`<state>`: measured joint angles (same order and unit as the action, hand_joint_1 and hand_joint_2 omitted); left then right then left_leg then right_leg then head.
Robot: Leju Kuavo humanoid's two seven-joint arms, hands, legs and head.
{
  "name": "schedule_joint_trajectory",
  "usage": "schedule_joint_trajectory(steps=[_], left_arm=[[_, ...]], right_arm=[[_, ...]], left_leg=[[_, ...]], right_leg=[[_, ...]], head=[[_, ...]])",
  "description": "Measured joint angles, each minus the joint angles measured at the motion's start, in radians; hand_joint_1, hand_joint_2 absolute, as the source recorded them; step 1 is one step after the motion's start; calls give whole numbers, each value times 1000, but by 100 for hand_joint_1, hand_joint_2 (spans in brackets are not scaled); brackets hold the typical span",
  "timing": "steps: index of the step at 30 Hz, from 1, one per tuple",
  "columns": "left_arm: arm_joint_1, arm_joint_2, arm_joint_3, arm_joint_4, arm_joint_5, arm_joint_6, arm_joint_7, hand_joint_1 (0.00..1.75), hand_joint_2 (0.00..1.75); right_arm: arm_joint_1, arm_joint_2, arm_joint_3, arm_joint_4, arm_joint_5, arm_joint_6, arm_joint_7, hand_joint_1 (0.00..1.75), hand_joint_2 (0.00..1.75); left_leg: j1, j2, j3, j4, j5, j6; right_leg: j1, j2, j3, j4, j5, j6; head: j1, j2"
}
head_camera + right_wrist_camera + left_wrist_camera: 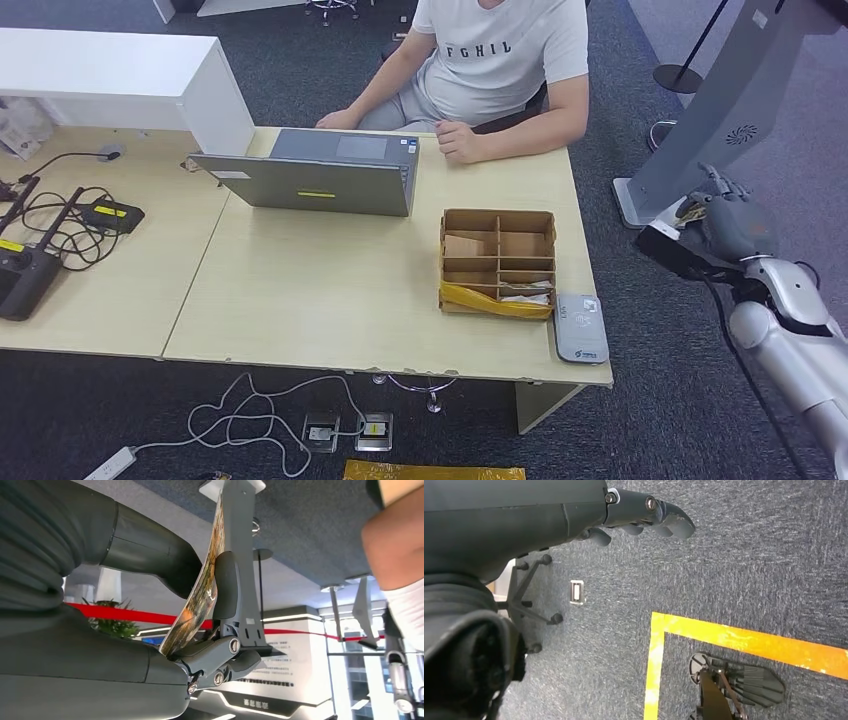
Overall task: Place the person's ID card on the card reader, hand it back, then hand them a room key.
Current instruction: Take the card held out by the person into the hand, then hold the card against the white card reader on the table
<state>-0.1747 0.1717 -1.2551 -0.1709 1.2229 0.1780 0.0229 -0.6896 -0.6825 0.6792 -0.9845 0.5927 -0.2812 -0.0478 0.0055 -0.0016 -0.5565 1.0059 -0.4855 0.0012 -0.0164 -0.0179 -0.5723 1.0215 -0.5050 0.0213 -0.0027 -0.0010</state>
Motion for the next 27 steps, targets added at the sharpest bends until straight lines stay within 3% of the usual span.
schedule_joint_trajectory(steps=[13, 27], left_arm=[[1, 0, 0, 0, -5, 5, 0, 0, 0], [1, -4, 0, 0, 0, 27, 17, 0, 0]], right_arm=[[113, -32, 39, -228, -28, 13, 55, 175, 175], [170, -77, 74, -368, -56, 31, 88, 175, 175]], left_leg=[[0, 0, 0, 0, 0, 0], [0, 0, 0, 0, 0, 0]], right_leg=[[0, 0, 0, 0, 0, 0], [0, 0, 0, 0, 0, 0]], head=[[0, 0], [0, 0]])
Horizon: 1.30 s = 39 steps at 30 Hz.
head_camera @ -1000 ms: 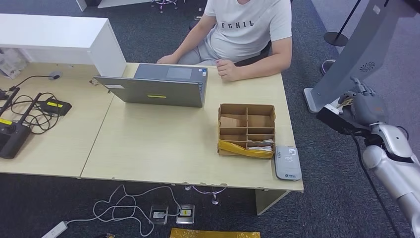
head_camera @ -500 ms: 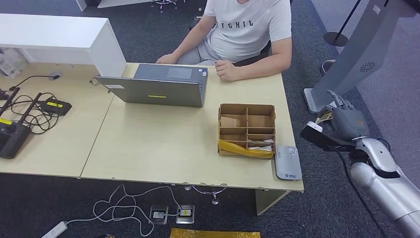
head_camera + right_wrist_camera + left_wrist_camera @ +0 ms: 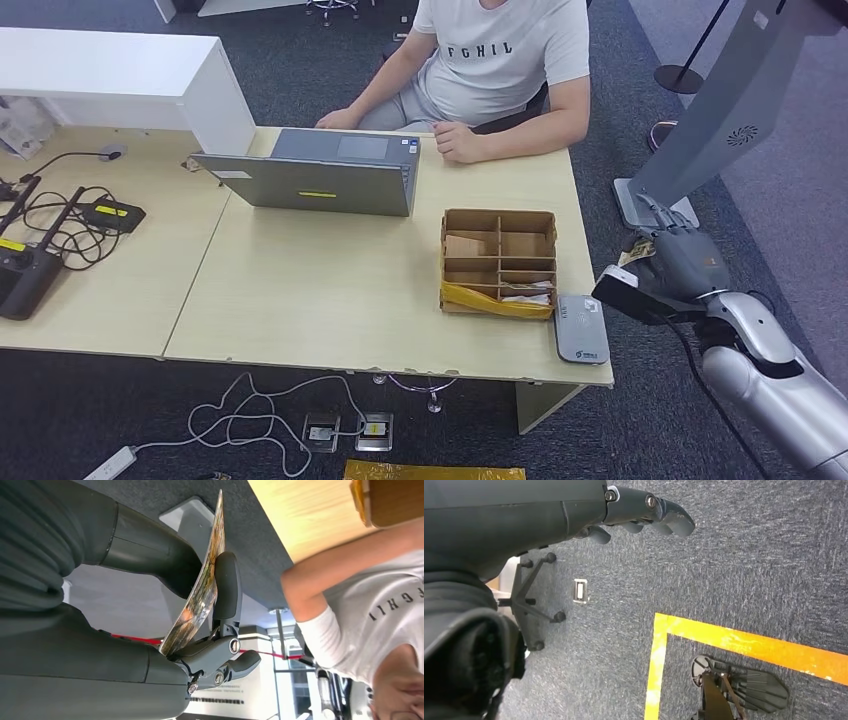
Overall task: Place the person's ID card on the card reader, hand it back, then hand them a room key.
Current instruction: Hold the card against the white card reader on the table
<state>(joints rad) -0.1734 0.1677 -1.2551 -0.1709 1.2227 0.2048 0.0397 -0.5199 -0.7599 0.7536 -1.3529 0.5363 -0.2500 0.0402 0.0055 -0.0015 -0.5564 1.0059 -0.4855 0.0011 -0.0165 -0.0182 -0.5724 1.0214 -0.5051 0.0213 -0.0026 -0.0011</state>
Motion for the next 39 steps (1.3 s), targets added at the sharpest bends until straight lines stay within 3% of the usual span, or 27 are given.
schedule_joint_trajectory(steps=[17, 24, 39], left_arm=[[0, -6, 0, 0, 6, 17, 16, 0, 0], [0, -7, 0, 0, -12, 7, 11, 0, 0], [-1, -10, 0, 0, -15, 2, 2, 0, 0]], right_arm=[[126, -97, 39, -59, -27, -36, 20, 175, 175], [164, -94, 66, -58, -58, -44, 27, 175, 175], [183, -34, 108, -47, -47, -54, 22, 175, 175]], left_leg=[[0, 1, 0, 0, 0, 0], [0, 1, 0, 0, 0, 0], [0, 1, 0, 0, 0, -1]], right_leg=[[0, 1, 0, 0, 0, 0], [0, 0, 0, 0, 0, 0], [0, 1, 0, 0, 0, 0]], head=[[0, 0], [0, 0], [0, 0]])
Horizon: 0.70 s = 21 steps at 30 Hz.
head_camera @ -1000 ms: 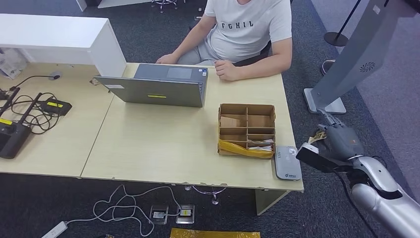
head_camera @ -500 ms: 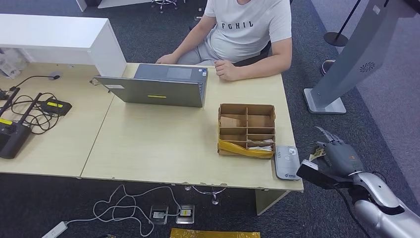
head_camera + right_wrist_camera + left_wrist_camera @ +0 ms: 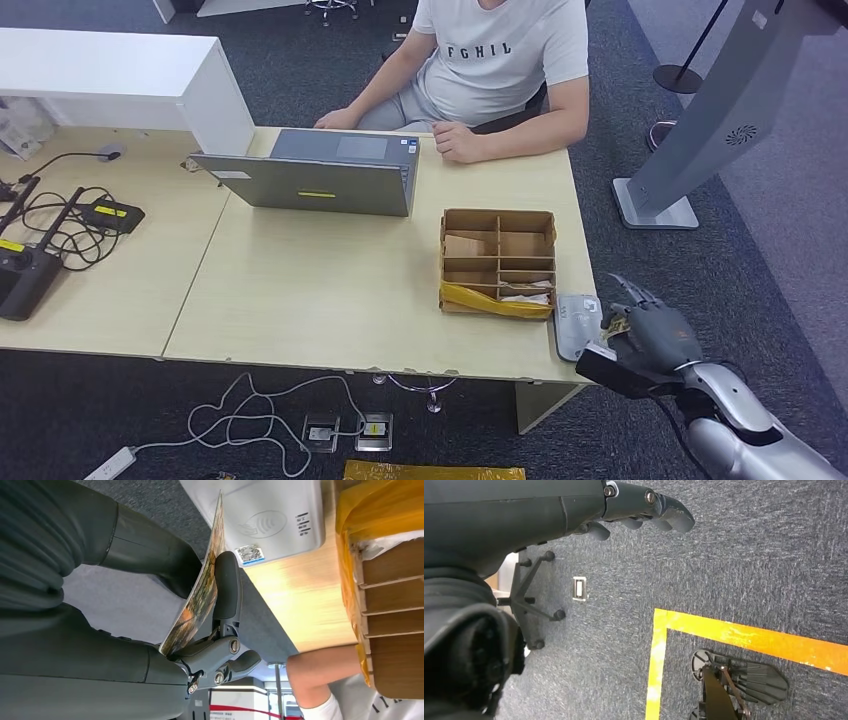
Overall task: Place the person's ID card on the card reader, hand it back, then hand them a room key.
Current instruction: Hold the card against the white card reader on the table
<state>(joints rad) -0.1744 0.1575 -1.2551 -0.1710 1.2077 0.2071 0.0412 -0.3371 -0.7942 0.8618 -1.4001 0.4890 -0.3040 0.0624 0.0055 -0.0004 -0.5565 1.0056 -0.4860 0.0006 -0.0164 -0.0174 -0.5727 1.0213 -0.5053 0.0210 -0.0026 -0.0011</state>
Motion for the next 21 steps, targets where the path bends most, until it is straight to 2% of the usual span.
schedule_joint_trajectory(steps=[12, 21], left_arm=[[0, 0, 0, 0, -8, -5, 0, 0, 0], [0, -2, 0, 0, -12, -6, -2, 0, 0]], right_arm=[[0, 15, 4, 6, 0, 0, -2, 175, 175], [-14, 77, 12, 54, 19, 2, -17, 175, 175]], left_leg=[[0, 0, 0, 0, 0, 0], [0, 0, 0, 0, 0, 0]], right_leg=[[0, 0, 0, 0, 0, 0], [0, 0, 0, 0, 0, 0]], head=[[0, 0], [0, 0]])
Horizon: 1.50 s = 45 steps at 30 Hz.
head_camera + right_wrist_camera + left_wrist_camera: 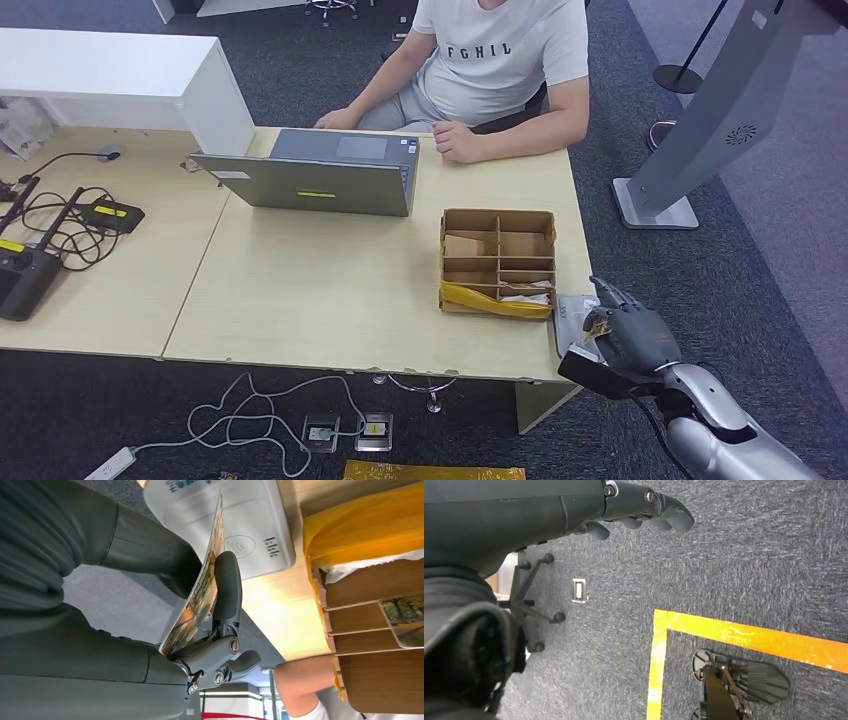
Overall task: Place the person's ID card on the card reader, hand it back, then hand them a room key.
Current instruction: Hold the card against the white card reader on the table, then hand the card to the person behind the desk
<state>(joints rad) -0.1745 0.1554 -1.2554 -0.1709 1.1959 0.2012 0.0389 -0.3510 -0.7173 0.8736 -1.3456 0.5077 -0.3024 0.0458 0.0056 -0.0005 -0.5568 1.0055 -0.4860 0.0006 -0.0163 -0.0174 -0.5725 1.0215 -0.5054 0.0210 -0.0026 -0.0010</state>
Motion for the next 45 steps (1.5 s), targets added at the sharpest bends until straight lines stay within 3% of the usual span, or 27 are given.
schedule_joint_trajectory(steps=[9, 20, 45], left_arm=[[0, -3, 0, 0, 4, 10, 0, 0, 0], [0, -4, 0, 0, 6, 12, 0, 0, 0], [1, -5, 0, 0, 9, 13, 2, 0, 0]], right_arm=[[-48, 42, 5, 83, -2, 26, -26, 175, 175], [-56, 46, 4, 98, -3, 29, -32, 175, 175], [-103, 115, -24, 244, -38, 14, -78, 175, 175]], left_leg=[[0, 0, 0, 0, 0, 0], [0, 0, 0, 0, 0, 0], [0, 0, 0, 0, 0, 0]], right_leg=[[0, 0, 0, 0, 0, 0], [0, 0, 0, 0, 0, 0], [0, 0, 0, 0, 0, 0]], head=[[0, 0], [0, 0], [0, 0]])
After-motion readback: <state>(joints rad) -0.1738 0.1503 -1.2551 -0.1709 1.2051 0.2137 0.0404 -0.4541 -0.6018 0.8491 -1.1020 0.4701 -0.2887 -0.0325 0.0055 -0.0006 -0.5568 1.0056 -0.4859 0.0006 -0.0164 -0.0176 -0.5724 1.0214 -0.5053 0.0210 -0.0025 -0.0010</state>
